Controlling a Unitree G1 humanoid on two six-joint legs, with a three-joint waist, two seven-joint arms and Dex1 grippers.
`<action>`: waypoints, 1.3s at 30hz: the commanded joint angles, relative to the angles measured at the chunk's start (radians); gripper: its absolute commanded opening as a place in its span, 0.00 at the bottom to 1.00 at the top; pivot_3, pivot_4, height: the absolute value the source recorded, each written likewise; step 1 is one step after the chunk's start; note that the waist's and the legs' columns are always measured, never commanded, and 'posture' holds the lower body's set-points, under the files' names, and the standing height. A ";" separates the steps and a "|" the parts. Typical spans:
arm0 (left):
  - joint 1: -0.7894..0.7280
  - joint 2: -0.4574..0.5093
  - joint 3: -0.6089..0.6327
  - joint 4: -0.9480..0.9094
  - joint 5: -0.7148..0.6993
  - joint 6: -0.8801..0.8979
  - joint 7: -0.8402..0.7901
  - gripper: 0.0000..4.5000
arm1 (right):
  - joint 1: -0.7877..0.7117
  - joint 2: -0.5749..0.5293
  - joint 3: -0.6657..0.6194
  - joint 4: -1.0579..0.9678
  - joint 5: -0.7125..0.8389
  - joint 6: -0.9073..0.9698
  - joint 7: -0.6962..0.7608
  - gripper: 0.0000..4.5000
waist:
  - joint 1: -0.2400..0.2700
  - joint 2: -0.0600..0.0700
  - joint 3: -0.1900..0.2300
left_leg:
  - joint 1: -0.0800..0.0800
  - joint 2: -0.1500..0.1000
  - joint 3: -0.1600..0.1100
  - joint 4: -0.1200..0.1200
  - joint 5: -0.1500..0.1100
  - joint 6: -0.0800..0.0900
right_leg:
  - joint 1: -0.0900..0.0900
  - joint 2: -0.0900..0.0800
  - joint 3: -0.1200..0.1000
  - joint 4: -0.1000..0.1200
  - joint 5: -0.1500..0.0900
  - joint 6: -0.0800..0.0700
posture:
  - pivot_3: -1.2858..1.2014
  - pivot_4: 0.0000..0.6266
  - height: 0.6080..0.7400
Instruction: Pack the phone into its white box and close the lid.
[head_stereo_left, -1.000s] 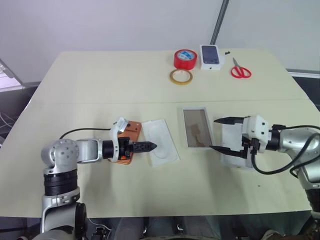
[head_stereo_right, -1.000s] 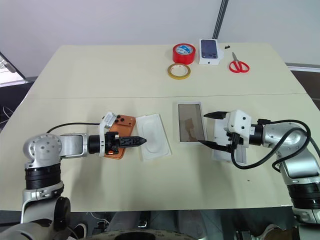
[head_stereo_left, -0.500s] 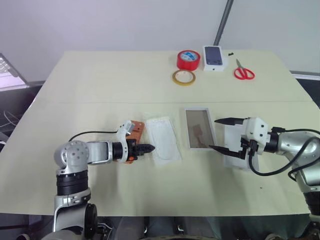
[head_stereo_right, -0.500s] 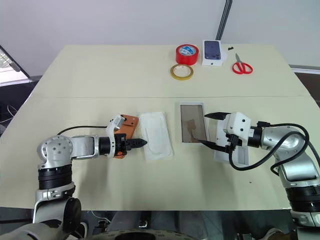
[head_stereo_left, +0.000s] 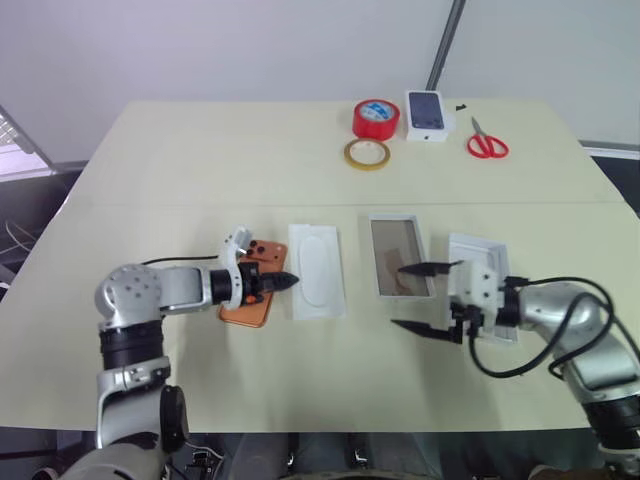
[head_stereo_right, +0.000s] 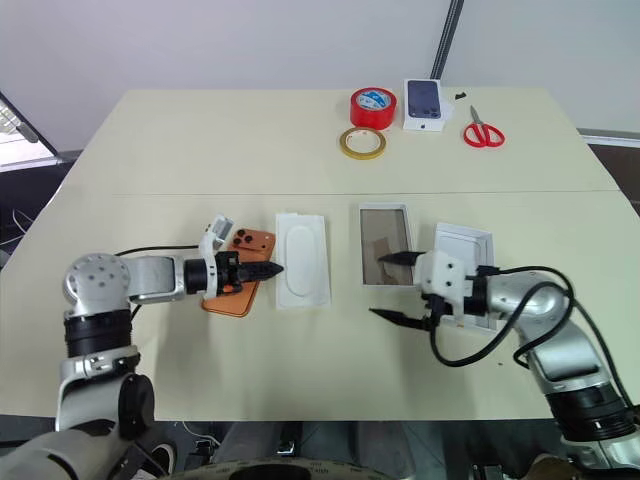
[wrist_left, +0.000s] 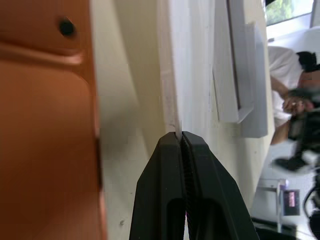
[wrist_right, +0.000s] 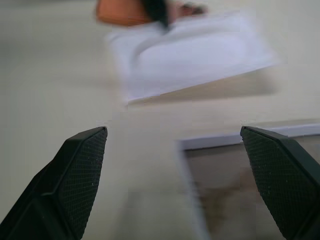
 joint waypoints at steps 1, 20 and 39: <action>-0.036 0.038 -0.013 0.039 -0.085 0.008 -0.003 0.01 | -0.068 -0.002 0.044 0.095 -0.077 -0.026 0.010 1.00 | 0.000 0.000 0.000 | 0.000 0.000 0.000 0.000 0.000 0.000 | 0.000 0.000 0.000 0.000 0.000 0.000 | 0.52 0.24 1.00; -0.096 -0.056 0.175 0.136 -0.283 0.001 0.219 0.00 | -0.171 0.084 0.147 0.080 -0.091 0.002 0.081 0.01 | -0.002 -0.001 0.001 | -0.001 0.000 0.000 0.000 0.001 -0.002 | -0.002 0.000 0.000 0.001 0.000 0.000 | 0.52 0.24 1.00; -0.070 -0.123 0.067 0.060 -0.259 0.001 0.202 0.00 | -0.059 0.044 0.015 -0.160 -0.004 0.185 -0.005 0.99 | 0.001 -0.001 0.001 | -0.001 -0.001 0.000 0.000 0.001 -0.003 | -0.002 0.000 0.000 0.002 0.000 0.000 | 0.52 0.24 1.00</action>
